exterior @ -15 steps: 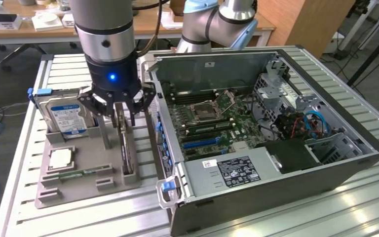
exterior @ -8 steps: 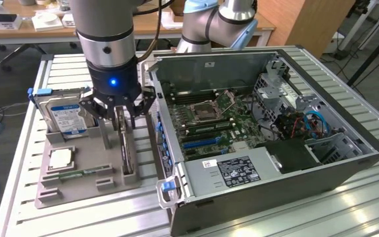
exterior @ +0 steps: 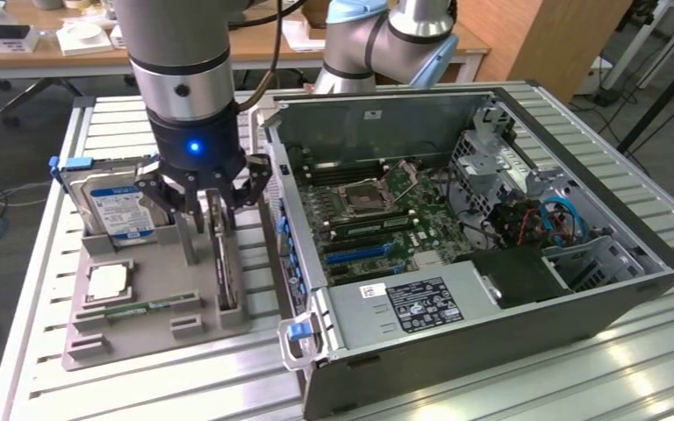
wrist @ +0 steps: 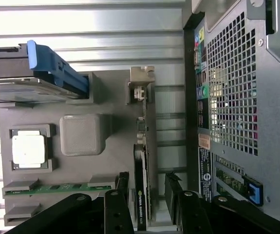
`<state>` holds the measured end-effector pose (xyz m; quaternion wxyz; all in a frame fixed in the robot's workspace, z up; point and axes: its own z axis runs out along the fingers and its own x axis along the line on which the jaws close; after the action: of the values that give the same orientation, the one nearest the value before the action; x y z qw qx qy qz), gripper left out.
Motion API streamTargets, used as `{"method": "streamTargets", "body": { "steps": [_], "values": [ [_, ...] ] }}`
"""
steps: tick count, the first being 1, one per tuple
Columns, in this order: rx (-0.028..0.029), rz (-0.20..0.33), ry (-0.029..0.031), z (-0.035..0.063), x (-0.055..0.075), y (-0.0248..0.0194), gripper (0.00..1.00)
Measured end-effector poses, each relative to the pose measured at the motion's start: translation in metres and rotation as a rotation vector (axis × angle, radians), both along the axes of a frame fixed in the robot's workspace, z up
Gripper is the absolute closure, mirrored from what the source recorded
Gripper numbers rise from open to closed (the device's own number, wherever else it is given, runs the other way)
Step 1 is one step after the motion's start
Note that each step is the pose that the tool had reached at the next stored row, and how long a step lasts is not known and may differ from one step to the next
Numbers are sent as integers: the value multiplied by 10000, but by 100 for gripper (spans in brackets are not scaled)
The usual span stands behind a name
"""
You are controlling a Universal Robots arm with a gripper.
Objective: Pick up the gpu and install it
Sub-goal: 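Reach for the gpu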
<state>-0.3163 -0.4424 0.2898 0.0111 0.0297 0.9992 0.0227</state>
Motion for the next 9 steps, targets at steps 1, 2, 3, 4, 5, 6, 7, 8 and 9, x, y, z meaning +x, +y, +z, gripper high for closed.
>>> {"method": "streamTargets", "body": {
  "steps": [1,2,3,4,5,6,7,8,9],
  "values": [
    [0,1,-1,-2,-2,0,57],
    [2,3,-3,-10,-2,0,57],
    [0,3,-1,-25,-3,-1,57],
    [1,2,-2,-44,-3,-2,57],
    [0,0,-1,-62,-4,-2,57],
    [0,0,-1,-80,-4,-3,57],
    [1,0,-2,-98,-4,-4,57],
    [1,0,-1,-116,-3,-6,57],
    [1,1,-1,-134,-3,-7,57]
  ]
}}
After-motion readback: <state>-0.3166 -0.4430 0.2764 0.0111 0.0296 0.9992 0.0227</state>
